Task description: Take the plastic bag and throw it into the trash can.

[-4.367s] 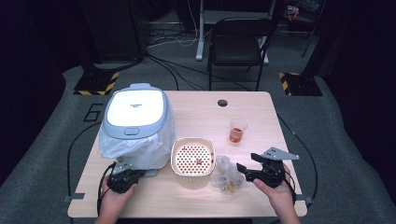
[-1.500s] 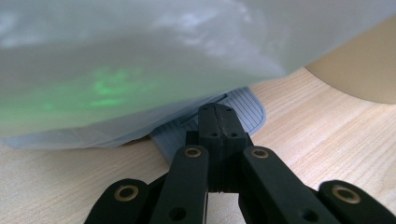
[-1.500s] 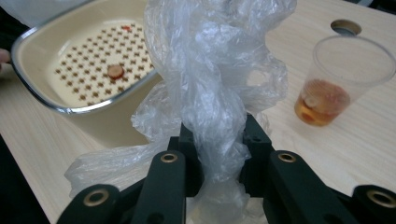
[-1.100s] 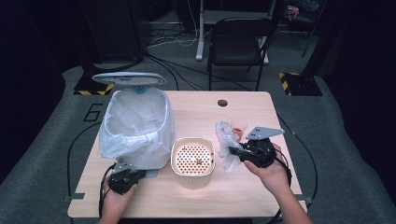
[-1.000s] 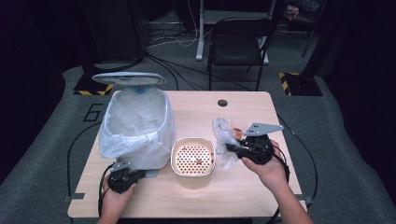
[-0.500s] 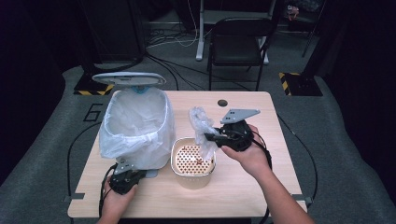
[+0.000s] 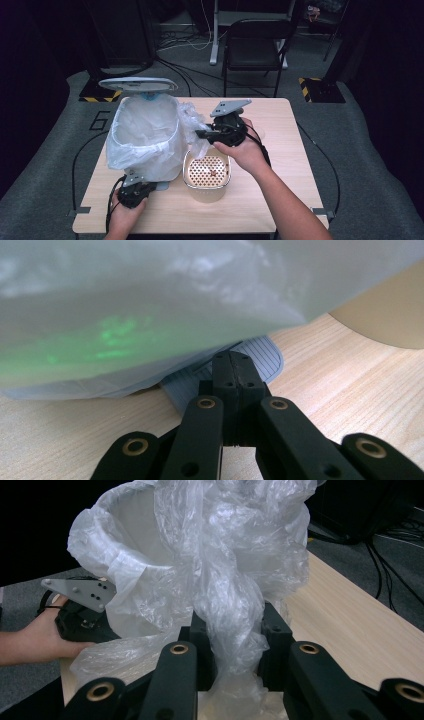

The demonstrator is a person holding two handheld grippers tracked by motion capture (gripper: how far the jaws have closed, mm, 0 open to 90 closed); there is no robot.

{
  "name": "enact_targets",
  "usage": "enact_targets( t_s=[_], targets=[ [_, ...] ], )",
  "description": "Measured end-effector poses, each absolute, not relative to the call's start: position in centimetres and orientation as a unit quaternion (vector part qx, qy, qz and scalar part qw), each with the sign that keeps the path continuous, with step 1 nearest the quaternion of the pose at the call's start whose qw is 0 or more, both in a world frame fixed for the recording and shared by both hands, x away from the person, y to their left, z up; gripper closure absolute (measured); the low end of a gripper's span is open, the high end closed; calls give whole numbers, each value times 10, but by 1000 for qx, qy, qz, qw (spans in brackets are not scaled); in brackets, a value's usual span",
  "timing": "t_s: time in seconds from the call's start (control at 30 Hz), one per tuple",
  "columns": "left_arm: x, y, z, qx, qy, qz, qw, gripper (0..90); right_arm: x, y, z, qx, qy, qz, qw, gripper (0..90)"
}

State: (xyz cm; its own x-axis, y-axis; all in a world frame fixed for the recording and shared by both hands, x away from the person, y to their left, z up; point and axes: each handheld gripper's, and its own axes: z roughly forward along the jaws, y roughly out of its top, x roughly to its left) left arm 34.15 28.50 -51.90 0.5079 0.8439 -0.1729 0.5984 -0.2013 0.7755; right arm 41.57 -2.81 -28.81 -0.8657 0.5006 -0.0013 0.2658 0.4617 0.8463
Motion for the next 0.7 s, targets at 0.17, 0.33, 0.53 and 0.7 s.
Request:
enact_targets(
  t_s=[0.17,0.33,0.53,0.7],
  targets=[
    [341,284,-519,761,473,149,419,900,420,-17,-284,223,844,472,119,740],
    [341,284,-519,760,474,148,419,900,424,-3,-278,211,844,478,119,740],
    [341,284,-519,757,476,153,420,900,427,19,-276,198,844,484,119,740],
    [341,284,-519,757,477,151,420,900,431,42,-278,189,846,485,115,740]
  ],
)
